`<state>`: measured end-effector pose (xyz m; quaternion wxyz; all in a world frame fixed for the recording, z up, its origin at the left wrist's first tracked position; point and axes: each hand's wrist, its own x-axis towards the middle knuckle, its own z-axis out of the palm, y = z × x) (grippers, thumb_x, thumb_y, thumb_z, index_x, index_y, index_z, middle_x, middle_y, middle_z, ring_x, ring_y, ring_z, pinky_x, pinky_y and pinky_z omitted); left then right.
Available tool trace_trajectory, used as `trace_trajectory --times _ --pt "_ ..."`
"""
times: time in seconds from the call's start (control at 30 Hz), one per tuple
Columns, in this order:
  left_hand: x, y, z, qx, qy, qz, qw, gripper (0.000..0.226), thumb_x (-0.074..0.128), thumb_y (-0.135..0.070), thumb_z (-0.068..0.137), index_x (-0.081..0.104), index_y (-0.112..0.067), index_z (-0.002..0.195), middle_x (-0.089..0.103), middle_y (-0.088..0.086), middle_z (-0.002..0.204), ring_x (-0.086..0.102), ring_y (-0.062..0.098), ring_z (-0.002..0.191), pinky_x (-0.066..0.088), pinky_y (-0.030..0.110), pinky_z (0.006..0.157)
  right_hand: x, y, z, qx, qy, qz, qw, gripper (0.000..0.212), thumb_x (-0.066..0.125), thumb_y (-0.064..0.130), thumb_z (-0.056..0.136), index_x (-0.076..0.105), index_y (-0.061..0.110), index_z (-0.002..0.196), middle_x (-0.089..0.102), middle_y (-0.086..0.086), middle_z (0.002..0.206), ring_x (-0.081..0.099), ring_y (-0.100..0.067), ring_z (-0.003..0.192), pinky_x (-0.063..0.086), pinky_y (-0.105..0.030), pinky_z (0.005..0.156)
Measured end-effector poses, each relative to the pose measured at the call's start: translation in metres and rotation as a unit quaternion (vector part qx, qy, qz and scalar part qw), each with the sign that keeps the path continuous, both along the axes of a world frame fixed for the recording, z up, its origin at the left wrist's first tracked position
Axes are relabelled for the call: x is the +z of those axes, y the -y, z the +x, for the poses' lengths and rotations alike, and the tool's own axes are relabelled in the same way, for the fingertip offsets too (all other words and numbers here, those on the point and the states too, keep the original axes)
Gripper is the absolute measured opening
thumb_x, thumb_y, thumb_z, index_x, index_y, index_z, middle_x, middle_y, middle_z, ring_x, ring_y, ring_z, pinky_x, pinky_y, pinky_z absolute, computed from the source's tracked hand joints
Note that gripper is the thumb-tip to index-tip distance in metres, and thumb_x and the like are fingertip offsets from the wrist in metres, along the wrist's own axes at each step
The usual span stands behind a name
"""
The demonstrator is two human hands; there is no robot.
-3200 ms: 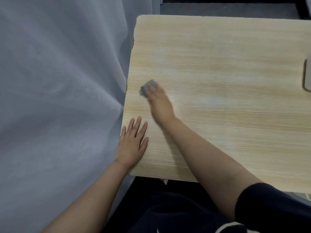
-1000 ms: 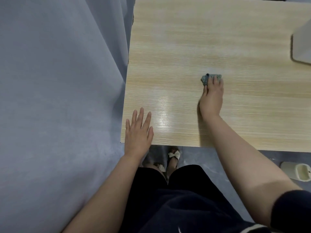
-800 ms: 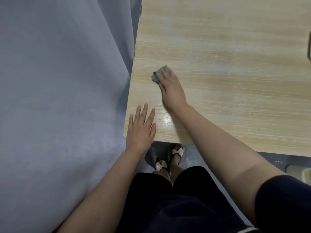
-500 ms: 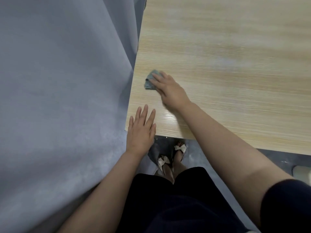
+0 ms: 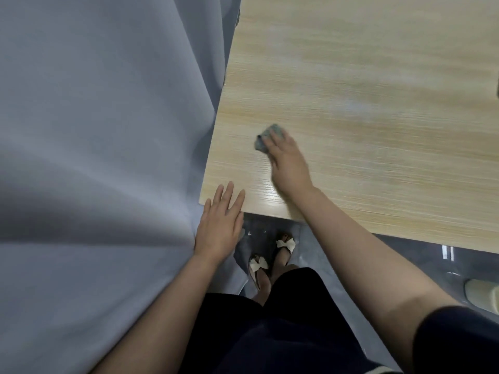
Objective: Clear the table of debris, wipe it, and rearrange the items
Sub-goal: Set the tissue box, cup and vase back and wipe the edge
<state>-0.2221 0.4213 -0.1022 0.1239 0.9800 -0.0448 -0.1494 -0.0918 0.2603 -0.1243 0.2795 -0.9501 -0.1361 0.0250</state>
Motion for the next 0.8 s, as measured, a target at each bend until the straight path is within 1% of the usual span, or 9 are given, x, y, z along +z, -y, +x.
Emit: trace_trajectory --times 0.13,0.2,0.3,0.37,0.4,0.5,0.57,0.67,0.8 --pt "0.002 -0.009 -0.018 -0.021 -0.004 0.034 0.999 0.054 0.025 -0.031 0.091 0.042 -0.016 0.14 0.037 0.01 0.148 0.036 0.031 0.135 0.039 0.048 0.1 -0.001 -0.061 0.003 0.147 -0.013 -0.022 0.989 0.049 0.042 -0.002 0.093 0.039 0.01 0.141 0.03 -0.009 0.151 0.016 -0.028 0.143 0.01 -0.038 0.116" --pt "0.002 -0.013 -0.026 -0.025 -0.013 0.043 0.999 0.055 0.024 -0.031 0.091 0.039 -0.018 0.142 0.034 0.008 0.15 0.034 0.029 0.137 0.037 0.049 0.101 -0.001 -0.065 0.002 0.174 -0.017 -0.027 0.984 0.05 0.041 0.0 0.094 0.037 0.013 0.142 0.028 -0.006 0.153 0.014 -0.027 0.144 0.01 -0.037 0.117" --pt "0.004 -0.015 -0.031 -0.037 -0.004 0.065 0.997 0.053 0.026 -0.03 0.094 0.032 -0.021 0.145 0.027 0.005 0.153 0.029 0.027 0.14 0.033 0.047 0.106 0.003 -0.036 -0.01 0.162 -0.023 -0.022 0.986 0.047 0.041 0.005 0.097 0.035 0.017 0.143 0.027 -0.003 0.153 0.015 -0.023 0.144 0.01 -0.034 0.117" --pt "0.002 -0.017 -0.032 -0.046 -0.006 0.07 0.996 0.053 0.034 -0.027 0.097 0.024 -0.022 0.148 0.017 0.004 0.156 0.019 0.025 0.143 0.025 0.046 0.11 0.007 -0.005 -0.024 0.133 -0.022 -0.018 0.991 0.046 0.042 0.008 0.098 0.036 0.017 0.143 0.029 -0.003 0.152 0.017 -0.023 0.143 0.009 -0.033 0.116" --pt "0.002 -0.018 -0.033 -0.046 0.0 0.072 0.996 0.054 0.039 -0.026 0.096 0.024 -0.021 0.148 0.017 0.004 0.156 0.018 0.025 0.144 0.024 0.046 0.111 0.009 0.012 -0.032 0.115 -0.024 -0.02 0.993 0.045 0.042 0.009 0.098 0.037 0.017 0.142 0.029 -0.003 0.152 0.017 -0.023 0.143 0.01 -0.034 0.116" --pt "0.001 -0.019 -0.037 -0.051 0.015 0.088 0.995 0.057 0.052 -0.024 0.091 0.034 -0.019 0.145 0.029 0.006 0.153 0.029 0.026 0.14 0.031 0.048 0.107 0.012 0.052 -0.053 0.058 -0.038 -0.018 0.997 0.044 0.043 0.009 0.098 0.039 0.013 0.141 0.03 -0.005 0.151 0.017 -0.026 0.143 0.015 -0.039 0.118" --pt "0.0 -0.021 -0.04 -0.05 0.025 0.096 0.994 0.059 0.056 -0.023 0.088 0.037 -0.019 0.143 0.033 0.006 0.151 0.033 0.025 0.138 0.034 0.048 0.105 0.011 0.056 -0.061 0.02 -0.033 -0.011 0.999 0.042 0.043 0.008 0.097 0.041 0.01 0.139 0.033 -0.009 0.149 0.018 -0.029 0.142 0.016 -0.04 0.117" --pt "0.0 -0.023 -0.042 -0.05 0.027 0.109 0.992 0.059 0.051 -0.024 0.09 0.032 -0.02 0.145 0.029 0.005 0.153 0.03 0.024 0.14 0.031 0.048 0.107 0.005 0.029 -0.058 0.033 -0.021 -0.002 0.999 0.045 0.047 0.002 0.094 0.043 0.008 0.138 0.037 -0.014 0.147 0.022 -0.036 0.14 0.022 -0.048 0.115" --pt "0.001 -0.03 -0.047 -0.028 0.024 0.126 0.991 0.054 0.032 -0.026 0.088 0.044 -0.016 0.139 0.042 0.007 0.146 0.044 0.026 0.131 0.04 0.048 0.1 -0.003 -0.049 -0.047 0.191 -0.012 0.003 0.982 0.046 0.052 -0.002 0.088 0.049 0.005 0.133 0.042 -0.018 0.142 0.03 -0.044 0.134 0.026 -0.051 0.11"
